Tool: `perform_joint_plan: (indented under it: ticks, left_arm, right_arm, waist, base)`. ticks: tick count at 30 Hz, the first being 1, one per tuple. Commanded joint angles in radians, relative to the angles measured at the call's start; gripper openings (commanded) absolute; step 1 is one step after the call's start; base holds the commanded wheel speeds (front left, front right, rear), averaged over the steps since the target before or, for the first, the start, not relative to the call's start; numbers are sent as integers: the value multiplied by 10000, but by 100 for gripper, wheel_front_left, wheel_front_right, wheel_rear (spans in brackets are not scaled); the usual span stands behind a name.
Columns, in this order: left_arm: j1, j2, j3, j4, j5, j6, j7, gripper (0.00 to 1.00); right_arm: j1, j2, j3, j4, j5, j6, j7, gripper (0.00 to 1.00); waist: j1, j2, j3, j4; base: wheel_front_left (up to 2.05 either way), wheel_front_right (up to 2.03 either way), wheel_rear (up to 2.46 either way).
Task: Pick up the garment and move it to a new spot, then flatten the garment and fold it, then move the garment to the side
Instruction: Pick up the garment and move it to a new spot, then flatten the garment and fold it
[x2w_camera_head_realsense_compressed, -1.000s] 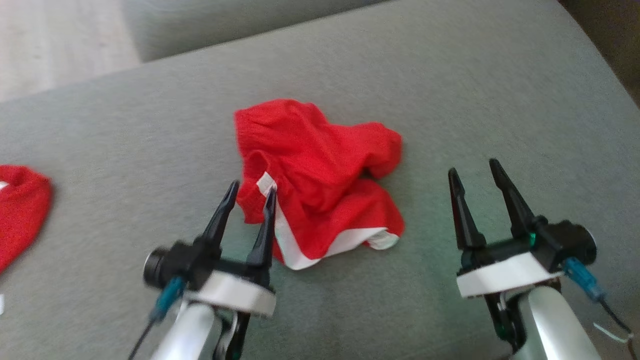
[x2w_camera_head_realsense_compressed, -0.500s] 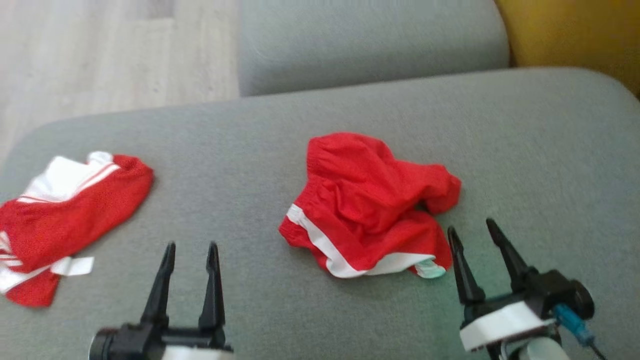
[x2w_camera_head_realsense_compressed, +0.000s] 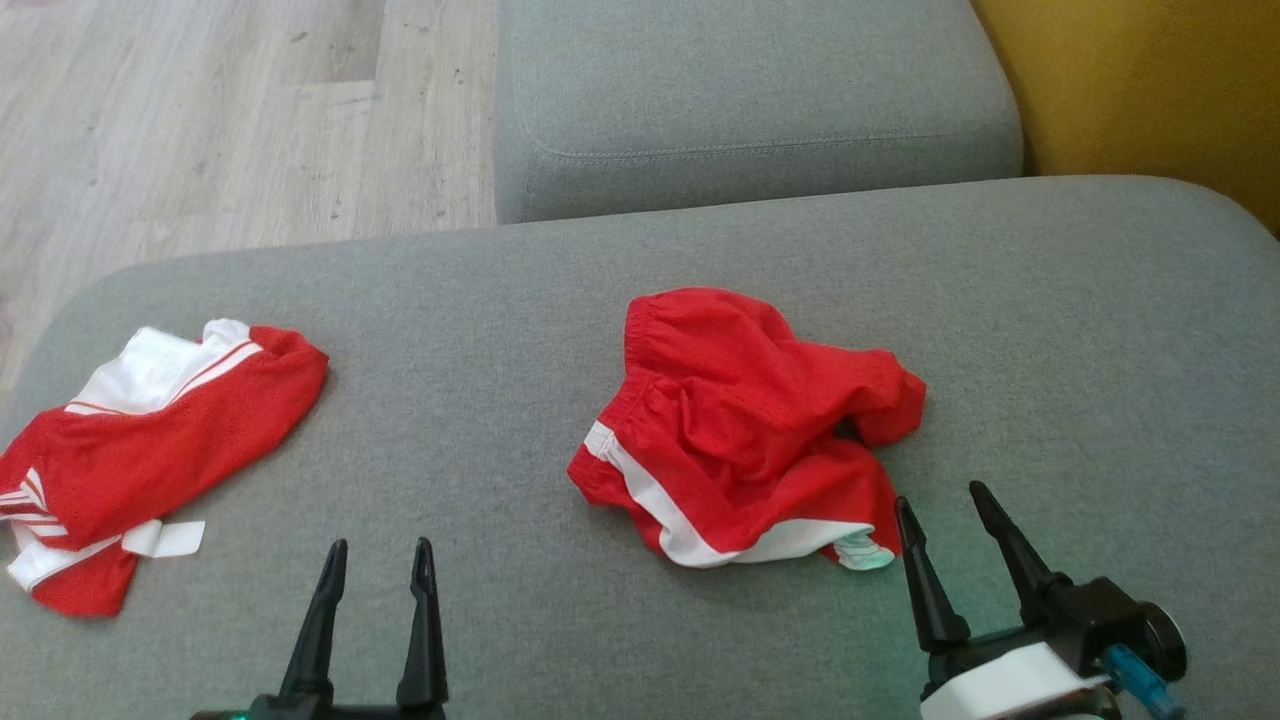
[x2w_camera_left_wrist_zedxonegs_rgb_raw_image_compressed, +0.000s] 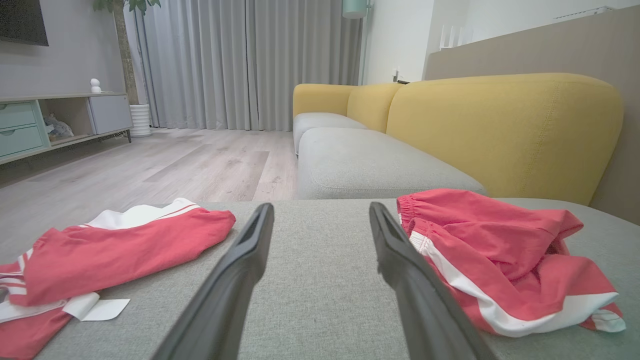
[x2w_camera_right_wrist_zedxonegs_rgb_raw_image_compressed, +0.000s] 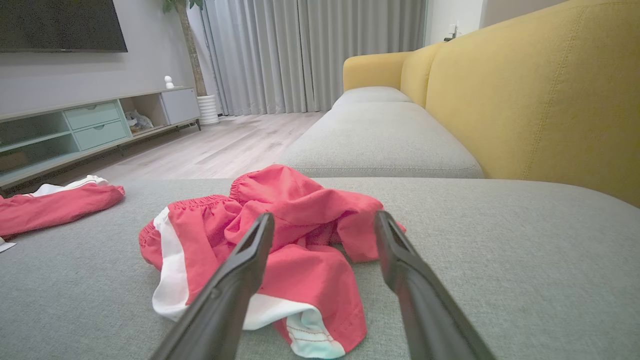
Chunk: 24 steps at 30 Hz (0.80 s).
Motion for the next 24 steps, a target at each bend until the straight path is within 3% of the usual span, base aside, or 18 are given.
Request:
perform_joint_plan:
  ticks: [1,24]
  left_arm:
    - [-393,-69,331,-360,63,83,-93,100]
    - [-496,-70,231,-263,56,142,-93,100]
  right_arm:
    - [-273,-28,233,-345,-12,39,-36,100]
    - [-289,-28,154,-251,110,39,-36,100]
  waist:
    - [0,-1,15,-5]
    - [0,-1,-11,-6]
  base:
    - [0,0,0]
    - [0,0,0]
